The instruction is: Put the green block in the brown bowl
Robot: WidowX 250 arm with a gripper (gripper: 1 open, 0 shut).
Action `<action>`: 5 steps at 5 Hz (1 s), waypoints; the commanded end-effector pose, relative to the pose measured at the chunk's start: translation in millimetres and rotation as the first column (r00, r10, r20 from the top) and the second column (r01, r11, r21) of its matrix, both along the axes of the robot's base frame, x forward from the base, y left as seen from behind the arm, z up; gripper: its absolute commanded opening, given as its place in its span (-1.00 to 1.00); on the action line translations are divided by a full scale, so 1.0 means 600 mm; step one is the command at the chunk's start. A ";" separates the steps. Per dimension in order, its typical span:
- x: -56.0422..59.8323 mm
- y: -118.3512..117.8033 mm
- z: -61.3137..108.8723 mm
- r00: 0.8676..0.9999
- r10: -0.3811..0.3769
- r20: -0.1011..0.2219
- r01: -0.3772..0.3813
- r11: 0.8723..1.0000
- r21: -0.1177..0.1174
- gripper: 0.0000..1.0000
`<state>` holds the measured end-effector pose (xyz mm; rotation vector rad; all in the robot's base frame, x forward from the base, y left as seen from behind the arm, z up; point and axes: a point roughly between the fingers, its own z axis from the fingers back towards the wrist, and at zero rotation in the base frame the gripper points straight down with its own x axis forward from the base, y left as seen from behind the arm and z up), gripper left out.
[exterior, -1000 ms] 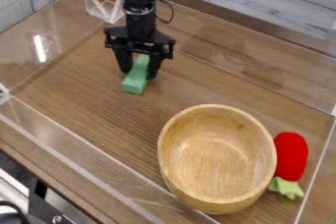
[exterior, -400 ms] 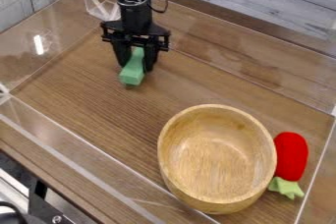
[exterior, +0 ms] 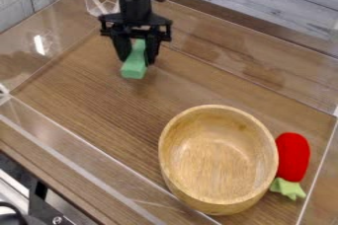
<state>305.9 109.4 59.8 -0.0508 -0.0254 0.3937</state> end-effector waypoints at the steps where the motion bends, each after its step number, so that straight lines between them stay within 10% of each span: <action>1: 0.004 -0.003 0.034 0.997 -0.024 0.073 0.022 1.000 0.021 -1.00; 5: 0.020 -0.040 0.022 0.994 -0.069 0.087 0.066 0.997 0.035 -1.00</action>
